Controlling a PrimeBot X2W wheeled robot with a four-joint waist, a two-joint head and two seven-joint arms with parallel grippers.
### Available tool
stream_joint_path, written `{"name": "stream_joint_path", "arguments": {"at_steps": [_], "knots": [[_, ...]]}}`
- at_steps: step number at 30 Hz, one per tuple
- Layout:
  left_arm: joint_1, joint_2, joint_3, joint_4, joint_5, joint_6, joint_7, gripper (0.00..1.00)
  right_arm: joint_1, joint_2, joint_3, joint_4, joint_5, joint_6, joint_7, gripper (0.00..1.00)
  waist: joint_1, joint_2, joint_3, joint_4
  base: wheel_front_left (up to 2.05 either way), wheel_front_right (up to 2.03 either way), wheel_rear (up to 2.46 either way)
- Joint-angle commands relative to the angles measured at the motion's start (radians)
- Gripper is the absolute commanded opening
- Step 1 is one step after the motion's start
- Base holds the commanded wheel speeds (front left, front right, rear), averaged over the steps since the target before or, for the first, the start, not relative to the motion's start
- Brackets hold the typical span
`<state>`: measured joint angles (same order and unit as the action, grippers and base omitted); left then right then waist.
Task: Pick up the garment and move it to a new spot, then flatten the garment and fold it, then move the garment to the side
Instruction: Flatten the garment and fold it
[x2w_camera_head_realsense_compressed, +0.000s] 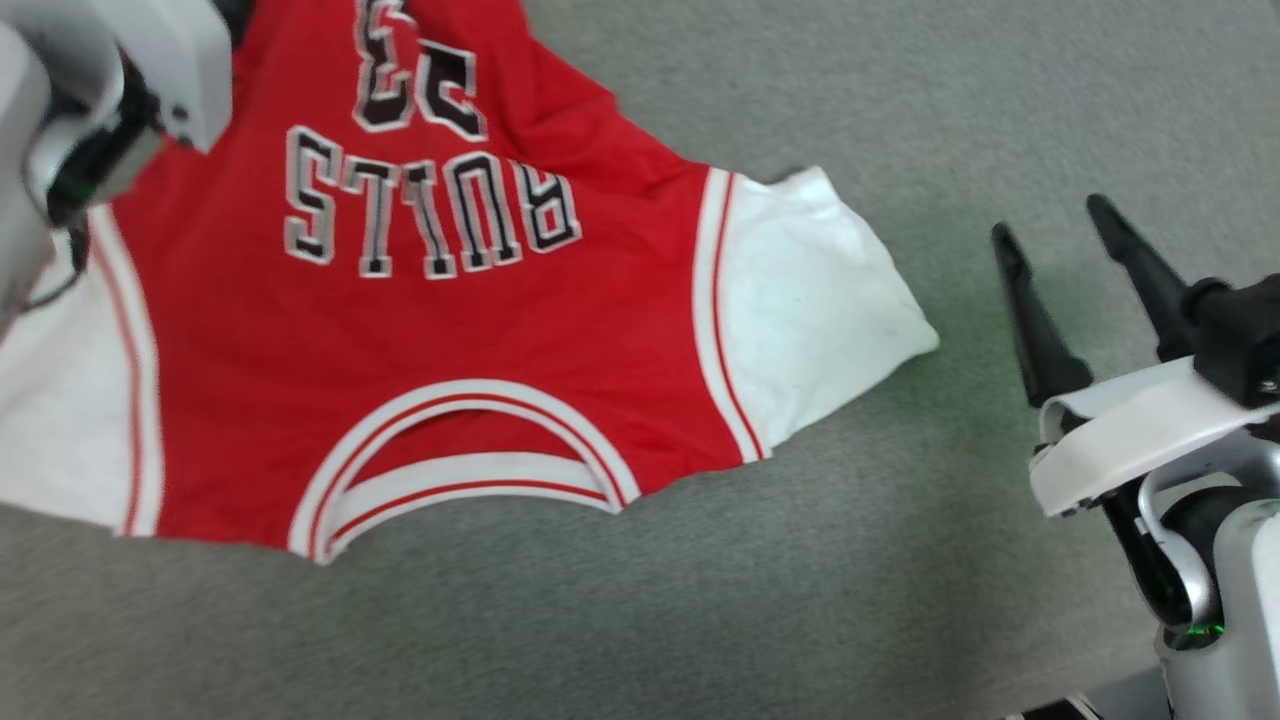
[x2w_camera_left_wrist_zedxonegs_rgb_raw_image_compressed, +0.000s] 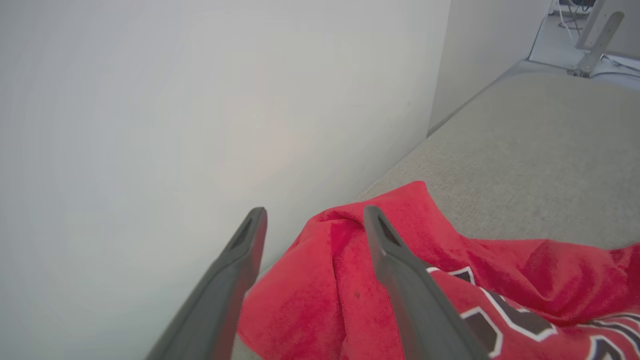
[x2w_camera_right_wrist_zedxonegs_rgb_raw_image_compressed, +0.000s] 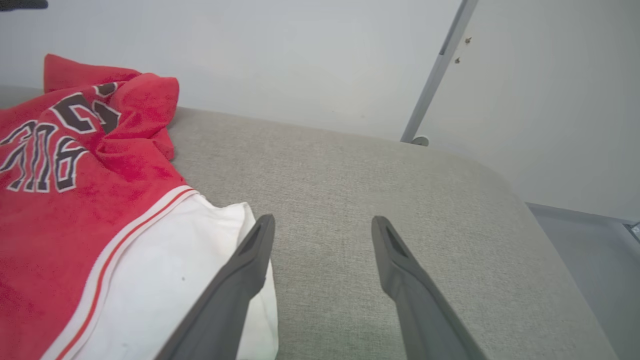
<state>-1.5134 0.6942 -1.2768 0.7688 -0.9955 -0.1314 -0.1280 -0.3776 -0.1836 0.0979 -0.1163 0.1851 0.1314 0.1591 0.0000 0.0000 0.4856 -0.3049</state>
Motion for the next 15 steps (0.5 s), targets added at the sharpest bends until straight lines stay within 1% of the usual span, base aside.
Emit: {"name": "stream_joint_path", "arguments": {"at_steps": [1, 3, 5, 7, 8, 9, 11, 15], "knots": [[0.032, 0.002, 0.012, 0.000, -0.025, 0.002, -0.040, 1.00, 0.001, -0.019, 0.019, 0.004, 0.010, -0.002, 0.010, 1.00, 0.0000, 0.0000, -0.057, 0.062, 0.00, 0.00, 0.00], [0.080, 0.005, 0.038, 0.000, -0.068, 0.002, -0.091, 1.00, 0.009, -0.056, 0.061, 0.006, 0.026, -0.001, 0.037, 1.00, 0.0000, 0.0000, -0.081, 0.092, 0.00, 0.00, 0.00], [0.148, -0.002, 0.095, -0.003, -0.138, 0.002, -0.125, 1.00, 0.020, -0.091, 0.092, 0.012, 0.038, -0.002, 0.062, 1.00, 0.0000, 0.0000, -0.105, 0.126, 0.00, 0.00, 0.00], [0.214, -0.001, 0.138, -0.016, -0.143, 0.005, -0.135, 1.00, 0.028, -0.125, 0.125, 0.015, 0.062, -0.002, 0.090, 1.00, 0.0000, 0.0000, -0.123, 0.159, 0.00, 0.00, 0.00], [0.241, -0.002, 0.188, -0.039, -0.141, 0.015, -0.137, 1.00, 0.032, -0.144, 0.136, 0.014, 0.073, -0.002, 0.105, 1.00, 0.0000, 0.0000, -0.130, 0.176, 0.00, 0.00, 0.00], [0.284, -0.005, 0.242, -0.062, -0.129, 0.027, -0.138, 1.00, 0.039, -0.164, 0.146, 0.011, 0.083, -0.002, 0.118, 1.00, 0.0000, 0.0000, -0.137, 0.196, 0.00, 0.00, 0.00], [0.392, -0.004, 0.331, -0.121, -0.054, 0.058, -0.135, 1.00, 0.050, -0.202, 0.168, 0.003, 0.097, -0.002, 0.145, 1.00, 0.0000, 0.0000, -0.149, 0.231, 0.00, 0.00, 0.00], [0.609, -0.041, 0.553, -0.269, 0.073, 0.092, -0.136, 1.00, 0.085, -0.300, 0.225, -0.023, 0.147, -0.002, 0.215, 1.00, 0.0000, 0.0000, -0.172, 0.301, 0.00, 0.00, 0.00]]}}
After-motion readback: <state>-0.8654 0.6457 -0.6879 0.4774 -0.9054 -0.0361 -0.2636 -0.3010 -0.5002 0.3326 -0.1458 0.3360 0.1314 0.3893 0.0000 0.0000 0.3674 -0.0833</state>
